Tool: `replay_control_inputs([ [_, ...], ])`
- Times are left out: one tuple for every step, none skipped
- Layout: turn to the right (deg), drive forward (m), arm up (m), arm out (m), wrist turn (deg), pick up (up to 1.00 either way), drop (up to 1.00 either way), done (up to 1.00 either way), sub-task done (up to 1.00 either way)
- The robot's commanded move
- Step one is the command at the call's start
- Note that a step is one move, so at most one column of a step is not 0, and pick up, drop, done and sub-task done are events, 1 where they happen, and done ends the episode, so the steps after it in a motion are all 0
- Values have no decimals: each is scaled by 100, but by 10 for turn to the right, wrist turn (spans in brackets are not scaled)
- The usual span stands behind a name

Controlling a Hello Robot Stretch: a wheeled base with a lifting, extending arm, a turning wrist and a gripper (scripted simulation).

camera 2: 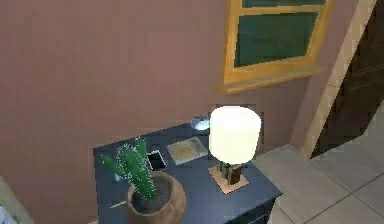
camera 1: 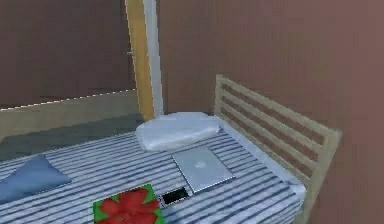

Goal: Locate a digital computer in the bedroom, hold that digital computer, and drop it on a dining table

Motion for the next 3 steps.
replay_control_inputs([
  [-450, 0, 0, 0, 0, 0, 0, 0, 0],
  [-360, 0, 0, 0, 0, 0, 0, 0, 0],
  [0, 0, 50, 0, 0, 0, 0, 0, 0],
])
